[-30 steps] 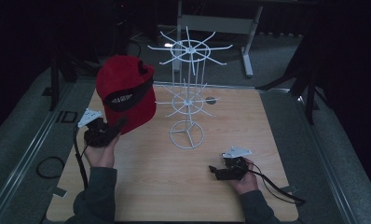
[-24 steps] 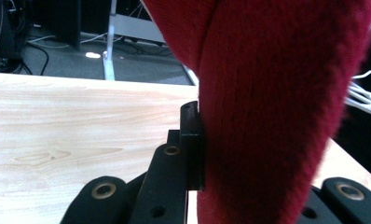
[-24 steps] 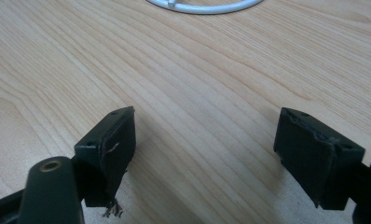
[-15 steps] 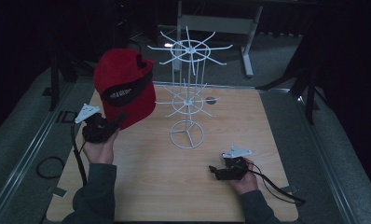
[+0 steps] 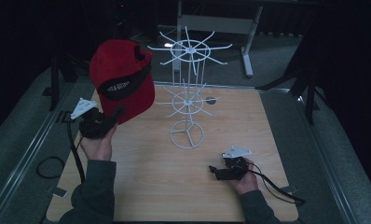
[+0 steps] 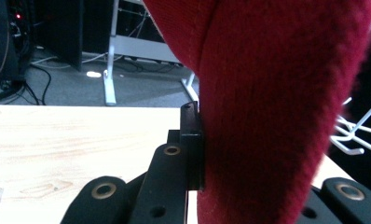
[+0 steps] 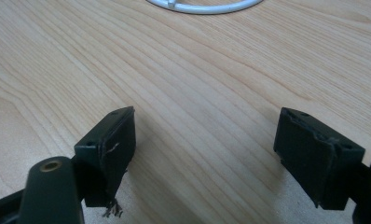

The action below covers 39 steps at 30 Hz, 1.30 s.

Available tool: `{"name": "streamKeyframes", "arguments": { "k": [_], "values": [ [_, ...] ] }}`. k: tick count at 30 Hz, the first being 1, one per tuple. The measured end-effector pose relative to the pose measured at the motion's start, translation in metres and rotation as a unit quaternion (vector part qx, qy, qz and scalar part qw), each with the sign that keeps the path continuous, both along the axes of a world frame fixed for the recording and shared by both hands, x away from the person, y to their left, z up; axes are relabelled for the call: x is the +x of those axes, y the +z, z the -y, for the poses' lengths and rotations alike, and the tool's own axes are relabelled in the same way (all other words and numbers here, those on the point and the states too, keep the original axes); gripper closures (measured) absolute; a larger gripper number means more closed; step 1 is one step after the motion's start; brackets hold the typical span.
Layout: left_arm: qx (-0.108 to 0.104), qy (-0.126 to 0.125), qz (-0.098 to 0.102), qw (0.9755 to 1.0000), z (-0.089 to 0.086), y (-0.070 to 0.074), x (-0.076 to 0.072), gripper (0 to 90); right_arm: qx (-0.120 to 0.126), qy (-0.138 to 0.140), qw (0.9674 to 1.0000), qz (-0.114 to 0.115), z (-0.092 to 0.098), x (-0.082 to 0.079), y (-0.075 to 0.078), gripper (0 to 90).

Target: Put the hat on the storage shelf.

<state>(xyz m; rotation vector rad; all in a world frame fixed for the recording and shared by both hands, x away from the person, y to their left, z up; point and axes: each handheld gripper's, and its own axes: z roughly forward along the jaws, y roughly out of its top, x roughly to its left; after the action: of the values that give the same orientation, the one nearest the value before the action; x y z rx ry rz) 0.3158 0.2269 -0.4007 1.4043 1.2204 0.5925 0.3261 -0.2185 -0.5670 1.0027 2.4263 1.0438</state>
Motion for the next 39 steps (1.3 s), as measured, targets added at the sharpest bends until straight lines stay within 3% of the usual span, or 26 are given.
{"name": "streamKeyframes", "arguments": {
  "k": [23, 39],
  "values": [
    [0.000, 0.004, 0.032, 0.9995, -0.003, 0.028, -0.002, 85.1, 0.000, 0.000, 1.0000, 0.000, 0.000, 0.000, 0.000, 20.4],
    [-0.002, 0.004, 0.047, 0.9989, -0.003, 0.040, -0.003, 85.0, 0.000, 0.000, 1.0000, 0.000, 0.000, 0.000, 0.000, 20.4]
  ]
}}
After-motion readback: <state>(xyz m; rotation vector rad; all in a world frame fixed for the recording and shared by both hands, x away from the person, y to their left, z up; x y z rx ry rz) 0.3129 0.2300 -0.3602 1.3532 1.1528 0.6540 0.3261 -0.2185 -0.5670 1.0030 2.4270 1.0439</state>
